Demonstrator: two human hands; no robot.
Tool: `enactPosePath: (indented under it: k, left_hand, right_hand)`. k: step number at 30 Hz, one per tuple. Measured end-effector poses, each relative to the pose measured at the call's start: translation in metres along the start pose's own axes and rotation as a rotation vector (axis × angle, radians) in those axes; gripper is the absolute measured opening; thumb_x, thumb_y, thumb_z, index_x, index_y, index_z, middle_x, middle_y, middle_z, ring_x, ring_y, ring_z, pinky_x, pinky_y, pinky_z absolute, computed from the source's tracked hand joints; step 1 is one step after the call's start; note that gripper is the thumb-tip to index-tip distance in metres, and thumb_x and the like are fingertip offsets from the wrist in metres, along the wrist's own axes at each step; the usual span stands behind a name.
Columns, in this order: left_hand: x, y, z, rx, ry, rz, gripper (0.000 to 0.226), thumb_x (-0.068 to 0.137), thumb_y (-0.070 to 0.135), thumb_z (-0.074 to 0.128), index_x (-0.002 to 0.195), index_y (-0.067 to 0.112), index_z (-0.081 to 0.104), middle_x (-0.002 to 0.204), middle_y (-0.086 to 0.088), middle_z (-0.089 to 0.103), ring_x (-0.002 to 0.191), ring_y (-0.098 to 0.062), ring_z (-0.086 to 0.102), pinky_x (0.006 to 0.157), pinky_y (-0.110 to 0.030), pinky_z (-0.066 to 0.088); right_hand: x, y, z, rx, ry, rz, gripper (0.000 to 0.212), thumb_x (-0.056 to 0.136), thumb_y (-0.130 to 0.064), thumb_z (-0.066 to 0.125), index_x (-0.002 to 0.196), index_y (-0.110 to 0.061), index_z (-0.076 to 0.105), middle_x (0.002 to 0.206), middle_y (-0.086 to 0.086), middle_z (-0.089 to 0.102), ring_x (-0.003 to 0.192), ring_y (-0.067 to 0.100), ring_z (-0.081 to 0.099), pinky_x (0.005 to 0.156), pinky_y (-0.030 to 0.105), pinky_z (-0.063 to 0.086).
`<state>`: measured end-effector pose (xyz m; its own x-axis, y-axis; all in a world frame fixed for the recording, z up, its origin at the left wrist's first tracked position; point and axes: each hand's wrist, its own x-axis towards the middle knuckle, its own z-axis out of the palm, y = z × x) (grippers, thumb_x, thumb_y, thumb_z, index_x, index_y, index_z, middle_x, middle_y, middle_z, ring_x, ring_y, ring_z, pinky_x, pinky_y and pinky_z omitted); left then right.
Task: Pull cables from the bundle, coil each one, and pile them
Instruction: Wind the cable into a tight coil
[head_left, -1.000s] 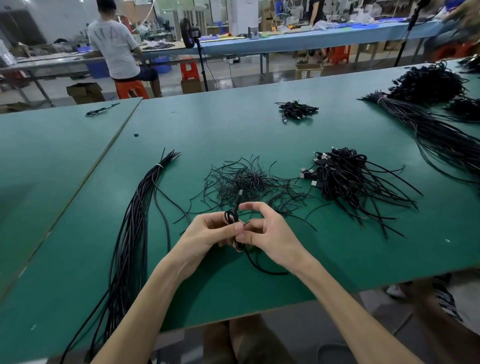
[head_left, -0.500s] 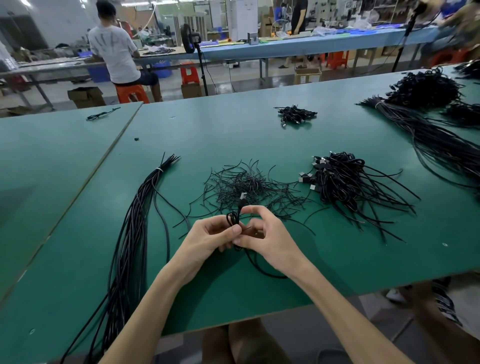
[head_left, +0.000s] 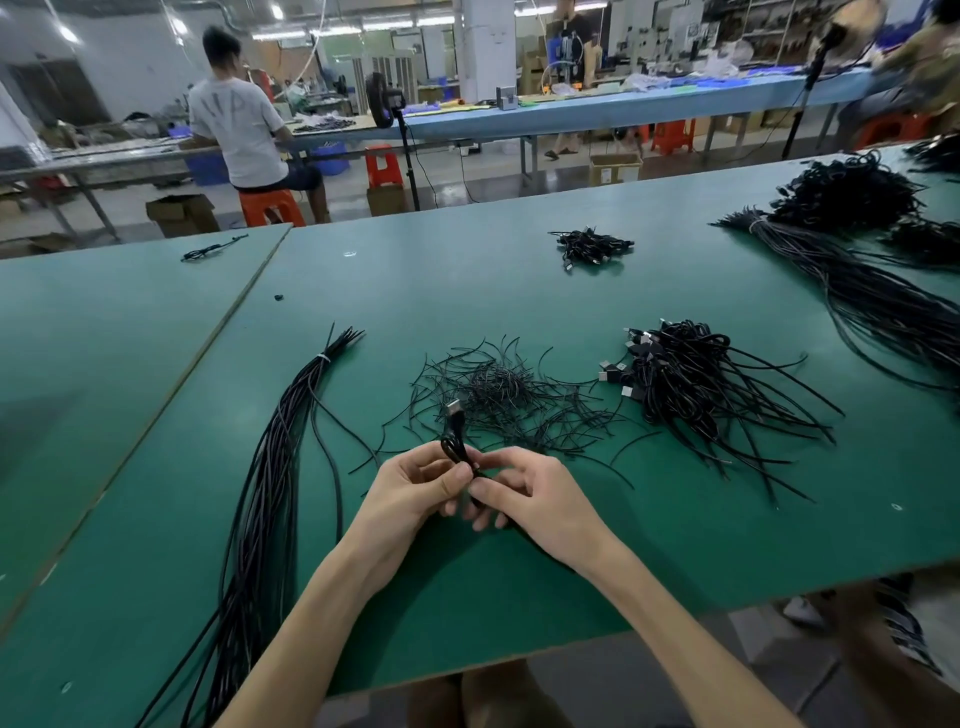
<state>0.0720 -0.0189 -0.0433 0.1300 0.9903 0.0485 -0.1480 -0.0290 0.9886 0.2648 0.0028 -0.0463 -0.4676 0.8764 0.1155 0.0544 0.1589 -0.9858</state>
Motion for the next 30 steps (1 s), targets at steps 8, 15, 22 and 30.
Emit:
enactPosePath:
  k: [8, 15, 22, 30]
  left_hand:
    - [-0.0016, 0.0016, 0.0038, 0.046, 0.001, 0.043, 0.025, 0.086, 0.021, 0.077, 0.108, 0.009, 0.077, 0.07, -0.009, 0.066, 0.051, -0.014, 0.051, 0.058, -0.024, 0.044]
    - [-0.0042, 0.0007, 0.0059, 0.086, -0.002, 0.064, 0.025, 0.092, 0.025, 0.076, 0.113, 0.01, 0.075, 0.074, -0.009, 0.066, 0.059, -0.018, 0.052, 0.065, -0.028, 0.049]
    - [-0.0039, -0.0026, 0.0073, 0.123, 0.082, 0.088, 0.031, 0.089, 0.033, 0.079, 0.111, 0.012, 0.075, 0.08, -0.01, 0.066, 0.06, -0.019, 0.048, 0.062, -0.023, 0.046]
    - [-0.0056, -0.0012, 0.0095, 0.113, 0.106, 0.113, 0.028, 0.086, 0.028, 0.081, 0.11, 0.013, 0.076, 0.092, -0.014, 0.073, 0.058, -0.017, 0.05, 0.058, -0.022, 0.047]
  right_hand:
    - [-0.001, -0.003, 0.0001, -0.016, -0.071, -0.041, 0.022, 0.104, -0.014, 0.059, 0.087, -0.016, 0.072, 0.078, 0.01, 0.076, 0.062, 0.014, 0.066, 0.062, 0.022, 0.051]
    - [-0.0013, -0.0009, -0.0003, -0.049, -0.061, -0.04, 0.024, 0.107, -0.016, 0.054, 0.093, -0.004, 0.069, 0.076, 0.007, 0.074, 0.065, 0.015, 0.063, 0.065, 0.027, 0.052]
    - [-0.0011, 0.0008, 0.0004, -0.045, -0.05, -0.01, 0.018, 0.106, -0.02, 0.055, 0.102, -0.013, 0.071, 0.078, 0.004, 0.076, 0.068, 0.011, 0.066, 0.066, 0.023, 0.052]
    - [-0.0011, 0.0018, -0.0001, -0.042, -0.029, -0.034, 0.014, 0.103, -0.023, 0.061, 0.095, -0.016, 0.071, 0.078, 0.007, 0.076, 0.065, 0.017, 0.067, 0.065, 0.026, 0.054]
